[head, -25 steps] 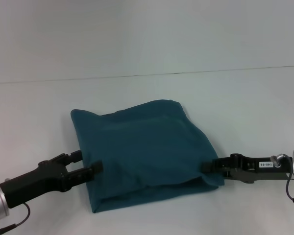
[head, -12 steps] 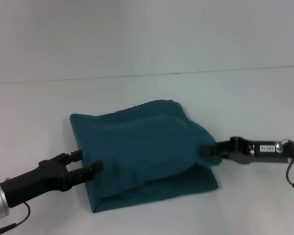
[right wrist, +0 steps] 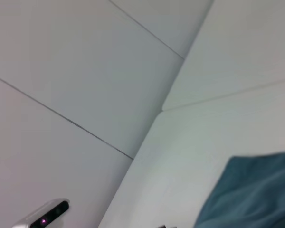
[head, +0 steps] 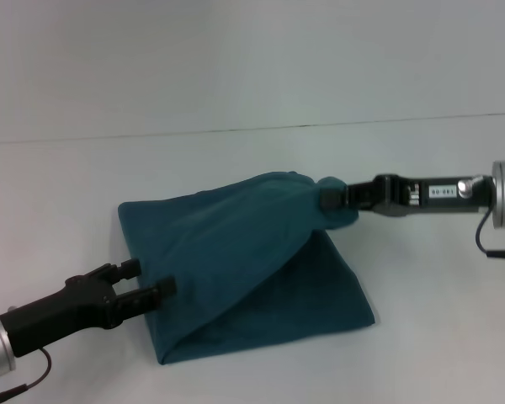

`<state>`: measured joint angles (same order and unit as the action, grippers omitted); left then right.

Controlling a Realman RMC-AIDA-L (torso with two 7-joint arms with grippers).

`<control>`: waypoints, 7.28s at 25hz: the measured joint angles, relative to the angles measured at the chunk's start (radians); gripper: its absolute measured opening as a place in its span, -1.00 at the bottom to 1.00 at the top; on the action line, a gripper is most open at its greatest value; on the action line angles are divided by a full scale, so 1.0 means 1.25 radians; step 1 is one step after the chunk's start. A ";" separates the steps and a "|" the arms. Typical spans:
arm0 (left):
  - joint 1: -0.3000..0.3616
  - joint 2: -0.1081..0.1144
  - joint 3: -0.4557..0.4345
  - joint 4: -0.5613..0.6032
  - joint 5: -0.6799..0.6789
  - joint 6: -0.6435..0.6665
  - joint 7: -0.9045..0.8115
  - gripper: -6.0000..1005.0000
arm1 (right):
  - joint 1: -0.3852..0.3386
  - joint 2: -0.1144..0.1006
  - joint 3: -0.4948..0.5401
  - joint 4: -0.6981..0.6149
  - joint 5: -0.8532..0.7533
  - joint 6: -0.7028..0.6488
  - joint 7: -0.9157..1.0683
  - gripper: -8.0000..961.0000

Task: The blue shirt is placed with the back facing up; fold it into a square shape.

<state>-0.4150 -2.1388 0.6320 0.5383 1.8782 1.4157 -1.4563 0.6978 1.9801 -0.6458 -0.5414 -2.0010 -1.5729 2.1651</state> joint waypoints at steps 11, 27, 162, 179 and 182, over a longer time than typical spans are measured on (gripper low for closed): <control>0.004 0.000 -0.011 0.000 0.000 -0.001 -0.002 0.86 | 0.067 -0.008 -0.008 -0.024 -0.004 0.017 -0.001 -0.93; 0.001 -0.001 -0.019 -0.010 -0.001 -0.009 -0.005 0.86 | -0.022 -0.028 -0.046 -0.013 -0.008 0.003 -0.018 -0.92; 0.049 -0.026 0.049 0.189 0.142 0.026 0.045 0.86 | 0.042 -0.031 -0.029 0.061 -0.085 0.354 0.070 0.47; 0.070 -0.030 0.056 0.071 0.068 0.019 0.336 0.86 | 0.038 -0.030 0.011 0.063 -0.085 0.375 0.077 0.47; 0.070 -0.030 0.058 0.053 0.066 0.011 0.364 0.86 | 0.038 -0.028 0.012 0.063 -0.085 0.377 0.077 0.47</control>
<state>-0.3279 -2.1768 0.7040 0.6049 1.9605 1.4290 -1.0011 0.7458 1.9452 -0.6308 -0.4632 -2.1073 -1.1015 2.2612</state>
